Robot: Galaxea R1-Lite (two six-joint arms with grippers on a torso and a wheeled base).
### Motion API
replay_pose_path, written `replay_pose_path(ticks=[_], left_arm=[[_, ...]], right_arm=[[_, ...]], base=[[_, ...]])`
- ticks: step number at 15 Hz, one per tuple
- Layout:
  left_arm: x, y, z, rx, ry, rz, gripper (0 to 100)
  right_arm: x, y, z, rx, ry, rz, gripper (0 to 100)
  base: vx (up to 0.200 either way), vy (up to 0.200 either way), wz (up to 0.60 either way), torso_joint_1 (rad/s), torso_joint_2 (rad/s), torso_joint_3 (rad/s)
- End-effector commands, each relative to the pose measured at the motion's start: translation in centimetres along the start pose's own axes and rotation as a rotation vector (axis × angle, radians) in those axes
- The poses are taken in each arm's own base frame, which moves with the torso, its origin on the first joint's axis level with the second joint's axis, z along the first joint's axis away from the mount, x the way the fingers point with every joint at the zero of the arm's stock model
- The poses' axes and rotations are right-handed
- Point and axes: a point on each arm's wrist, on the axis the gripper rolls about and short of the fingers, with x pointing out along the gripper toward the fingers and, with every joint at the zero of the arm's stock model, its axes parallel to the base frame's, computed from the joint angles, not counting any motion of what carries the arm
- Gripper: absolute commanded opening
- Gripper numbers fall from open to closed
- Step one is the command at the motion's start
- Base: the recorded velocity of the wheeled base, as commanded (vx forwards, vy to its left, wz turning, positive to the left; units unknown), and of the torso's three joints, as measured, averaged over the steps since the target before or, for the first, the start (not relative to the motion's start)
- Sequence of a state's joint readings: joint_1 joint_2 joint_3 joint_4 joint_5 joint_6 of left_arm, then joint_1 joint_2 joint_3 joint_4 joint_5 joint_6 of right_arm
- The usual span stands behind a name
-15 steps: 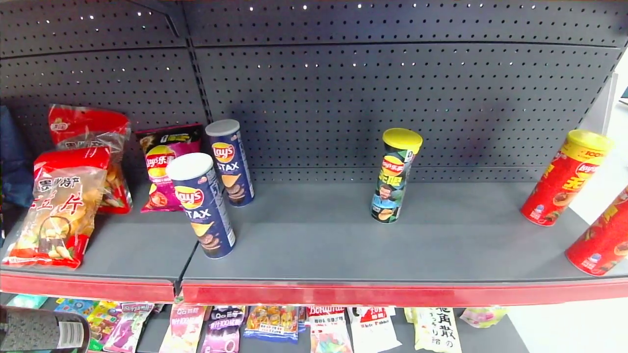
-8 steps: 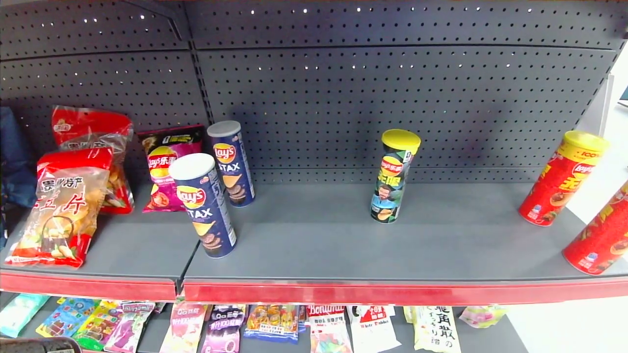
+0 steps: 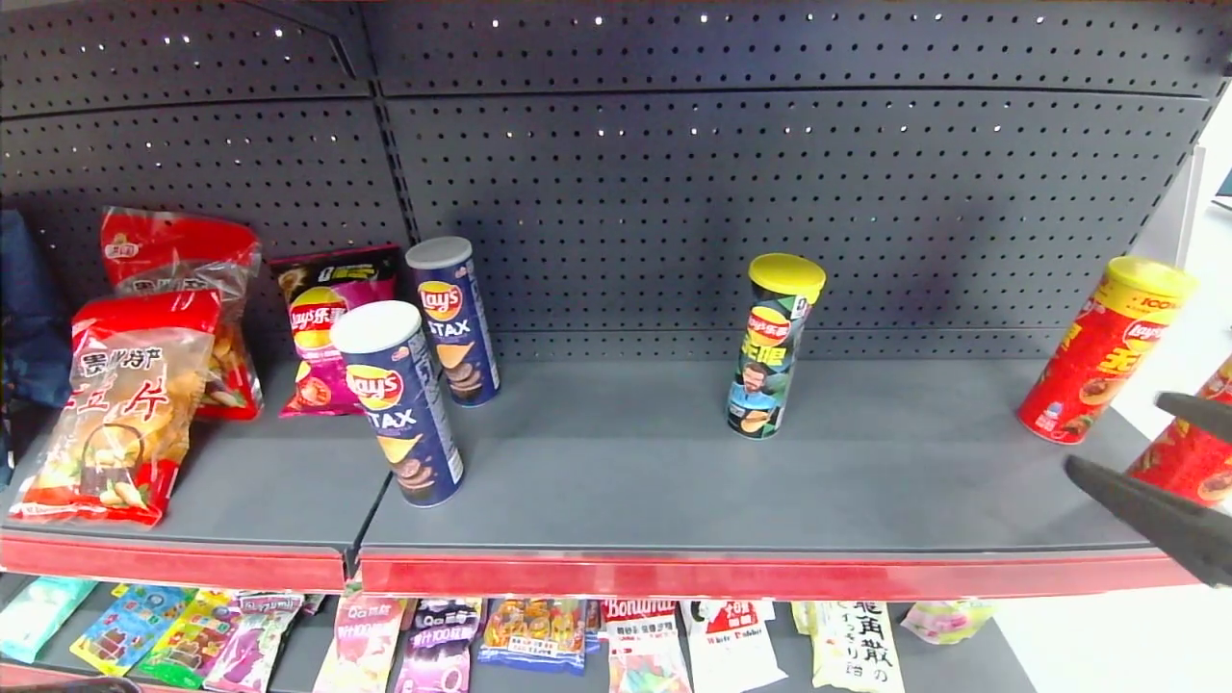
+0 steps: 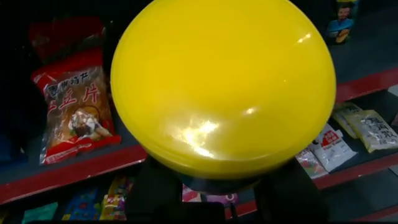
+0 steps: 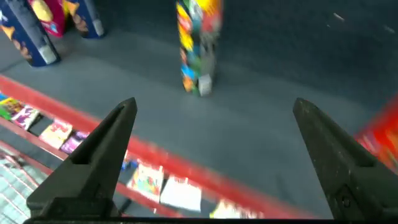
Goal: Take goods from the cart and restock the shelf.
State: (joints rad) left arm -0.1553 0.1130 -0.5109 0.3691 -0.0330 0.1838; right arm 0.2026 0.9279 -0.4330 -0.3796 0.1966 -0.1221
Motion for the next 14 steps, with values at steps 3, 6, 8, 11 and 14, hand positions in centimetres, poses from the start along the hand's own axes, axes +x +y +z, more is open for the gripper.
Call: replay_pose_path(ticks=[3, 6, 8, 11, 14], left_arm=[[0.5, 0.2, 0.5, -0.060, 0.025, 0.027, 0], [0.7, 0.2, 0.6, -0.060, 0.037, 0.034, 0], [0.7, 0.2, 0.6, -0.060, 0.037, 0.034, 0], [0.9, 0.2, 0.7, -0.060, 0.044, 0.035, 0], [1.0, 0.3, 0.7, -0.060, 0.049, 0.031, 0]], right_arm=[[14.3, 2.2, -1.1, 0.047, 0.104, 0.175, 100], [18.7, 1.7, -1.3, 0.056, 0.122, 0.164, 100], [20.3, 1.6, -1.4, 0.057, 0.124, 0.164, 100], [21.2, 1.0, -2.0, 0.059, 0.140, 0.149, 100], [21.7, -0.7, -2.4, 0.067, 0.149, 0.111, 100]], base=[[0.000, 0.000, 0.00, 0.000, 0.00, 0.000], [0.000, 0.000, 0.00, 0.000, 0.00, 0.000], [0.000, 0.000, 0.00, 0.000, 0.00, 0.000], [0.000, 0.000, 0.00, 0.000, 0.00, 0.000], [0.000, 0.000, 0.00, 0.000, 0.00, 0.000]])
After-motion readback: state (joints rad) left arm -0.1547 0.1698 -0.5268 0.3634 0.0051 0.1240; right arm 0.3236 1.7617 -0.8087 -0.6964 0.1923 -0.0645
